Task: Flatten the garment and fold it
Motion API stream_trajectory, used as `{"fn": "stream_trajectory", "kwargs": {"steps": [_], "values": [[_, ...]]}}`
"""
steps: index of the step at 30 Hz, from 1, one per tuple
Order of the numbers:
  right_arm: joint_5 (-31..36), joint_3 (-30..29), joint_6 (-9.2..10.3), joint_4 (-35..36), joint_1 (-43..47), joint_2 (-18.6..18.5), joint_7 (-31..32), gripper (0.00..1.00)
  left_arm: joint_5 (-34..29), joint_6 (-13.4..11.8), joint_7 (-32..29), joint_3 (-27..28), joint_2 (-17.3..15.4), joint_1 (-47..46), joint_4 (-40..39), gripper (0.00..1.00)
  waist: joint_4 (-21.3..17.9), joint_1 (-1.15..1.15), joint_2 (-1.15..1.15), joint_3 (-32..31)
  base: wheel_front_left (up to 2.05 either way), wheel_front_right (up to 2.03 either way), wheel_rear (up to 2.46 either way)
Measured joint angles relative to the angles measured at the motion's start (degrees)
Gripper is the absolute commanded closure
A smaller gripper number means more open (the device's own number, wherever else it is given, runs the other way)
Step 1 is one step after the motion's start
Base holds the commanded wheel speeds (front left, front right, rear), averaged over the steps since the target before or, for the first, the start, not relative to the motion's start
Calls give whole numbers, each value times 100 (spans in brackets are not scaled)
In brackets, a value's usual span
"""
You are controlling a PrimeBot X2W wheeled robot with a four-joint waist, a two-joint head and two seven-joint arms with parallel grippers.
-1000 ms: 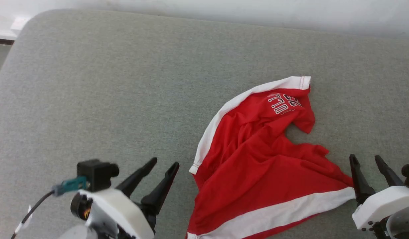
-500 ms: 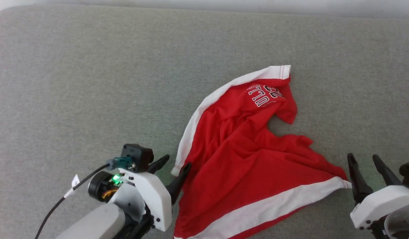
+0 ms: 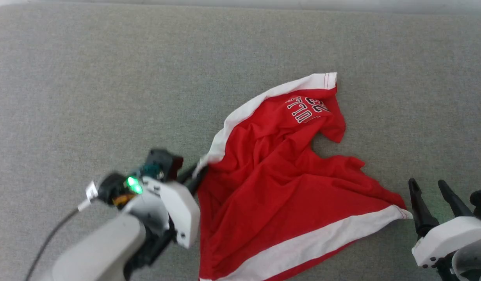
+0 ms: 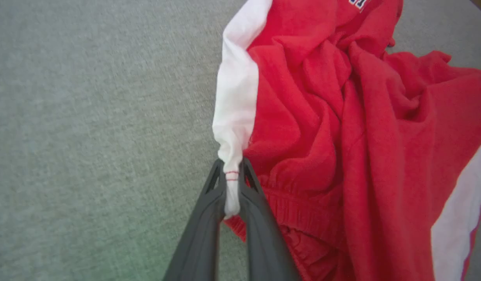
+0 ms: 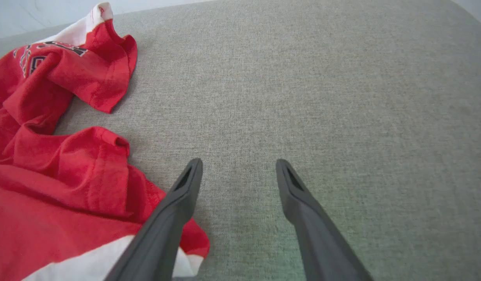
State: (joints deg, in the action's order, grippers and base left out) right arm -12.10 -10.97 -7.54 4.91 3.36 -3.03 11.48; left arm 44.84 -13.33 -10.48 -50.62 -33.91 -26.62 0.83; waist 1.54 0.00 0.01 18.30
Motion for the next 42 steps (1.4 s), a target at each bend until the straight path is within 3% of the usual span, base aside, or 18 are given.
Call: {"fn": "stream_trajectory", "kwargs": {"steps": [6, 15, 16, 17, 18, 21, 25, 31, 37, 42], "values": [[-8, -8, 0, 29, -115, 1, -13, 0, -564, 220, -134, 126, -358, -1126, -137, 100, -8, 0, 0, 205, 0, 0, 0], [-49, 14, 0, -9, -354, 1, -103, 0, -591, 260, -94, 764, -703, -2017, 424, 100, -107, 1, 0, 638, 0, 0, 0], [-49, 8, 0, -19, -367, 1, -120, 0, -571, 260, -24, 806, -704, -2025, 524, 89, -123, 1, 0, 678, 0, 0, 0], [-49, 9, 0, -25, -388, 1, -147, 0, -571, 259, 55, 833, -709, -2034, 637, 31, -139, 0, 0, 717, 0, 0, 0], [-49, 10, 0, -32, -417, 1, -161, 0, -576, 252, 143, 858, -706, -2035, 738, 0, -154, 0, 0, 750, 0, 0, 0], [-49, 25, -1, -65, -468, 1, -207, 0, -503, 200, 460, 966, -610, -2025, 1012, 0, -205, 1, 0, 809, 0, 0, 0], [-48, 21, -1, -165, -494, 0, -244, 0, -258, 149, 1042, 1138, -240, -1794, 1036, 0, -219, 0, 0, 757, 0, 0, 0], [18, -5, 0, -133, -419, 1, -227, 0, 83, -264, 2358, 1853, 165, -993, 215, 0, -134, -1, 0, 469, 0, 0, 0], [361, 194, 0, 310, -460, -4, 54, 0, -73, -726, 2520, 2626, 598, 871, -1174, 0, 45, -2, 0, 100, 0, 0, 0], [848, 582, 0, 469, -980, -15, 556, 0, -367, -724, 2520, 3036, 1313, 2274, -1702, 0, 315, -2, 0, -49, 0, 0, 0]]}}
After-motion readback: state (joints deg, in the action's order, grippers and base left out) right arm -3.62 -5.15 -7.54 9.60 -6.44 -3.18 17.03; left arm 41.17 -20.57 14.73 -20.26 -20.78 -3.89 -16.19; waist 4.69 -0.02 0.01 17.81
